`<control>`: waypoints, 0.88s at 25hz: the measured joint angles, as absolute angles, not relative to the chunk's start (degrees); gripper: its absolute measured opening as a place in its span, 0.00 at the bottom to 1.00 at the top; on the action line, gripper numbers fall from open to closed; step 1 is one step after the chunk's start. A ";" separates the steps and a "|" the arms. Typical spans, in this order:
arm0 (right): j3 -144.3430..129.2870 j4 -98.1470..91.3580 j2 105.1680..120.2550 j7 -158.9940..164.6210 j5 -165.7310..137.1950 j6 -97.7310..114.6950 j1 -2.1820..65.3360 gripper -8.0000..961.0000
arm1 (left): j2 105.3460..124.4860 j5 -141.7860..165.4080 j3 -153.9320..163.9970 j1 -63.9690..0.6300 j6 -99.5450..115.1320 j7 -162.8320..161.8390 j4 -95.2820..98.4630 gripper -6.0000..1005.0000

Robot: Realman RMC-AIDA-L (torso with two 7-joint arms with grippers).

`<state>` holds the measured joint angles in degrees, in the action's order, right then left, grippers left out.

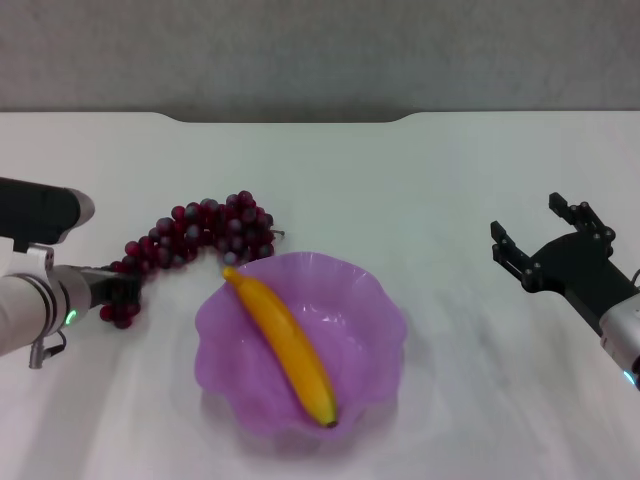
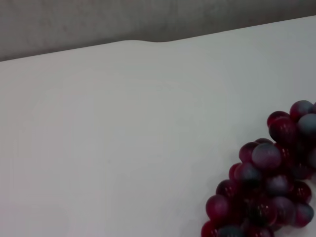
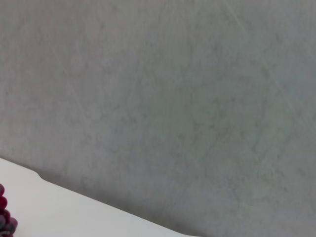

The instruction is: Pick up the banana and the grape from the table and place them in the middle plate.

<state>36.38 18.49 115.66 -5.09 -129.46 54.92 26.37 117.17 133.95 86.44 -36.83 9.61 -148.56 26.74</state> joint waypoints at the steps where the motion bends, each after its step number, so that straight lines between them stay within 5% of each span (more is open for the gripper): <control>1: 36.38 18.48 115.66 -5.09 -129.46 54.92 26.37 0.85 | 117.21 133.95 86.51 -36.81 9.47 -148.55 26.73 0.34; 22: 36.35 18.45 115.66 -5.09 -129.46 55.20 25.93 0.85 | 117.30 129.42 91.48 -34.55 4.72 -149.06 27.33 0.23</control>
